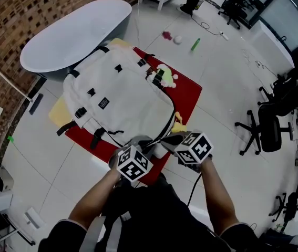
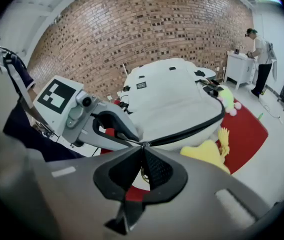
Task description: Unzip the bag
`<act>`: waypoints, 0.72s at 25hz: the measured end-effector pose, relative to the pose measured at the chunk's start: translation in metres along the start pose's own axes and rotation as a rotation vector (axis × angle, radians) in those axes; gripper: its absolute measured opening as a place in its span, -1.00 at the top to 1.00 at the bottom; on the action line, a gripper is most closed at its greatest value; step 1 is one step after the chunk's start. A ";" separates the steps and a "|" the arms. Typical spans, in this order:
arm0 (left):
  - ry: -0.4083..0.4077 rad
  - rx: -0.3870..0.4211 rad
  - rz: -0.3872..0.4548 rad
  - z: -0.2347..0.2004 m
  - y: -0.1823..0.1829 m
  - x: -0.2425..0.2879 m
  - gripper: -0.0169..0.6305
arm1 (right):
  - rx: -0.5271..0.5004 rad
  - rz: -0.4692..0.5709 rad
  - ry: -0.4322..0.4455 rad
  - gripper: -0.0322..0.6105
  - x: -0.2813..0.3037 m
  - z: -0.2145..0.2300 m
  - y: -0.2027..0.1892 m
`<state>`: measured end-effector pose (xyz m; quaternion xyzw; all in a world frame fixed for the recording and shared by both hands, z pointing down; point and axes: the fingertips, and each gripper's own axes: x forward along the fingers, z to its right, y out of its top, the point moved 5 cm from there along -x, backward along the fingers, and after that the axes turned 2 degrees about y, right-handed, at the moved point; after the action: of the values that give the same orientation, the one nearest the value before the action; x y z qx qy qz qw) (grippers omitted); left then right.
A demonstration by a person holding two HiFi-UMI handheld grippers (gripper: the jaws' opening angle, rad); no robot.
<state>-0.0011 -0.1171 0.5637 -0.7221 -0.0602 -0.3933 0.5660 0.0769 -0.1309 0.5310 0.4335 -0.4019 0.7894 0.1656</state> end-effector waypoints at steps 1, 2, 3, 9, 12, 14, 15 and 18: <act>0.001 0.007 0.002 0.000 -0.001 0.000 0.78 | 0.008 0.008 0.018 0.84 0.004 -0.006 -0.001; 0.003 0.018 0.002 0.001 -0.002 0.000 0.78 | 0.012 0.012 0.026 0.84 0.008 -0.011 -0.003; 0.007 0.034 0.004 0.002 -0.005 -0.001 0.77 | 0.016 0.016 0.031 0.84 0.011 -0.013 -0.005; 0.059 0.130 -0.022 0.001 -0.031 -0.024 0.60 | 0.027 0.033 0.030 0.84 0.014 -0.013 -0.007; 0.045 0.147 -0.051 -0.006 -0.058 -0.041 0.56 | 0.035 0.040 0.015 0.84 0.014 -0.013 -0.005; 0.039 0.162 -0.071 -0.010 -0.072 -0.050 0.57 | 0.043 0.045 0.006 0.84 0.013 -0.013 -0.005; 0.040 0.172 -0.076 -0.012 -0.077 -0.052 0.57 | 0.046 0.049 0.001 0.84 0.013 -0.013 -0.005; 0.044 0.220 -0.080 -0.016 -0.083 -0.048 0.57 | 0.056 0.051 -0.022 0.84 0.013 -0.015 -0.004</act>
<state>-0.0862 -0.0842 0.5975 -0.6439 -0.1194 -0.4223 0.6268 0.0636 -0.1179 0.5394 0.4364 -0.3924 0.7994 0.1289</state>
